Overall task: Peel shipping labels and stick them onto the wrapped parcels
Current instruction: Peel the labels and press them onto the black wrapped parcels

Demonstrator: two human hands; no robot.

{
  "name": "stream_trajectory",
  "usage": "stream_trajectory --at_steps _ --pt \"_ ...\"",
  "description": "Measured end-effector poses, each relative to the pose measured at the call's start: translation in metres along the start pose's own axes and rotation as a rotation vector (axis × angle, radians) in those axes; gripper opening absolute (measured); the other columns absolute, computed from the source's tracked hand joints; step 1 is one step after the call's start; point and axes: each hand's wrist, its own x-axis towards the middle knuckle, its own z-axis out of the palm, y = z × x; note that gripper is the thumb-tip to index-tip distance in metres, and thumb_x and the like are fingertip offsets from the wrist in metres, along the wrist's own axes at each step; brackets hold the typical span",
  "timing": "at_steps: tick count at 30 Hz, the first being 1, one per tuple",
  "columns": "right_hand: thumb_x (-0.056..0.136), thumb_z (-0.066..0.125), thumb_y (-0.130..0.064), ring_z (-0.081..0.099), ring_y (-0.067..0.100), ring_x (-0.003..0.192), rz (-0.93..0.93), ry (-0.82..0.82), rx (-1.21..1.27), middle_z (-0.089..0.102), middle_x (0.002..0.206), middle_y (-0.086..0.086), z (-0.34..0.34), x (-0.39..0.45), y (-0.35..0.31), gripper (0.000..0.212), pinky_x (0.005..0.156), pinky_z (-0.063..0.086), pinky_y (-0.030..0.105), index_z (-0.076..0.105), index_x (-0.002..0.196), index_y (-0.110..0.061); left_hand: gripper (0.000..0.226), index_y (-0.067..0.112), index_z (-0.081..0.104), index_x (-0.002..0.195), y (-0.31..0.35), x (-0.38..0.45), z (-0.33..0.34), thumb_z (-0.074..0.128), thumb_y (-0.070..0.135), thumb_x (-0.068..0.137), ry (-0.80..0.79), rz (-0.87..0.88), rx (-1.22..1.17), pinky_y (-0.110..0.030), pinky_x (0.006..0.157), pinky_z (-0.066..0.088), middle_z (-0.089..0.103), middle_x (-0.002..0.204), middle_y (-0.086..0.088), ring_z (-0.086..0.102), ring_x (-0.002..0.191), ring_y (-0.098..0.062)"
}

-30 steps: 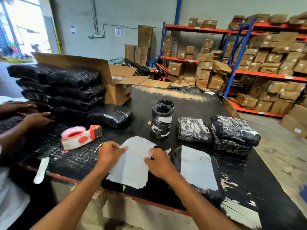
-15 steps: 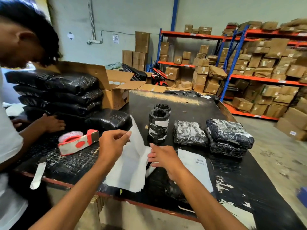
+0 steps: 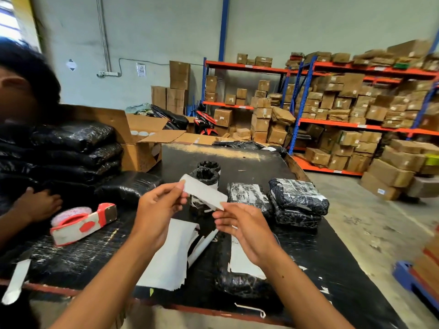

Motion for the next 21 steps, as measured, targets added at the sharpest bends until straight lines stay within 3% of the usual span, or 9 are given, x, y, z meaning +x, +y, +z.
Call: stream_trajectory --at_steps 9,21 --pt "0.090 0.056 -0.003 0.065 0.018 0.065 -0.108 -0.083 -0.099 0.073 0.077 0.013 -0.010 -0.021 -0.014 0.015 0.073 0.056 0.029 0.071 0.087 -0.001 0.009 0.009 0.070 0.080 0.003 -0.009 0.001 0.065 0.013 0.087 0.000 -0.009 -0.045 -0.018 0.060 0.048 0.064 0.064 -0.001 0.057 0.061 -0.010" --pt "0.087 0.063 -0.007 0.067 0.016 0.066 -0.222 -0.160 -0.218 0.076 0.082 0.012 -0.017 -0.030 -0.023 0.014 0.074 0.057 0.027 0.070 0.090 0.004 0.009 0.005 0.069 0.080 0.002 -0.011 0.006 0.066 0.010 0.087 0.000 -0.086 0.008 -0.014 0.051 0.049 0.063 0.064 -0.003 0.054 0.057 -0.010"
